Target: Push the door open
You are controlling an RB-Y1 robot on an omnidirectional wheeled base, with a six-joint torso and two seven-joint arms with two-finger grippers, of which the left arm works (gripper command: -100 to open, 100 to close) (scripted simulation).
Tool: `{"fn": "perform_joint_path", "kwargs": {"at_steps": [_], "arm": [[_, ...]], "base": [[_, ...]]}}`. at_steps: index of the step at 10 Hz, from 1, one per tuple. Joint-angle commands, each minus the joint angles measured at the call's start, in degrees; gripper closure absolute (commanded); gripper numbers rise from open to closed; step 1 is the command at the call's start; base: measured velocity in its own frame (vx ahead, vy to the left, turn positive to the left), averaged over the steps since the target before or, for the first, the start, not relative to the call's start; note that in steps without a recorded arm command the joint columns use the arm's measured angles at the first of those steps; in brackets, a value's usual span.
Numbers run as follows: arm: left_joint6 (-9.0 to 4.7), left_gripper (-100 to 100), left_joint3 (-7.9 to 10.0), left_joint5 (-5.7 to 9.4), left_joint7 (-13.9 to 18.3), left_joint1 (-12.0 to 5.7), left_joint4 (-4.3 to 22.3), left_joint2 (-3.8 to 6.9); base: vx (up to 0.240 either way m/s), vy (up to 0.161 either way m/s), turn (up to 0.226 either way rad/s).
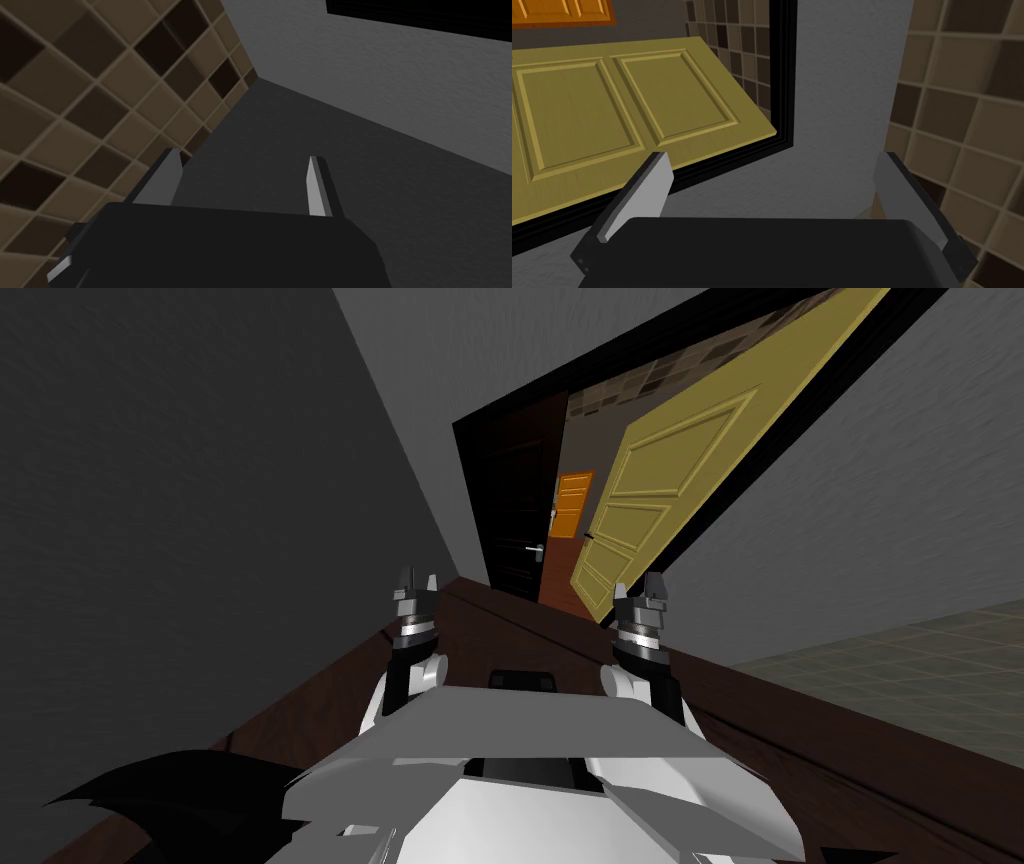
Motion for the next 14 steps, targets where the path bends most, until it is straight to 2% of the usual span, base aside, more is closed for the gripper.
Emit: {"fn": "perform_joint_path", "kwargs": {"at_steps": [1, 10, 11, 14], "arm": [[-0.05, -100, -0.08, 0.01, -0.1, -1.02, 1.7, 0.43], [-0.42, -100, -0.65, 0.08, -0.9, -7.86, 13.0, 2.47], [-0.42, -100, -0.65, 0.08, -0.9, -7.86, 13.0, 2.47], [-0.57, -100, -0.89, 0.11, -1.2, -10.79, 17.8, 3.11]], "base": [[0.058, -0.007, -0.018], [0.078, -0.008, -0.026], [0.058, -0.011, -0.004], [0.073, -0.009, -0.029]]}}
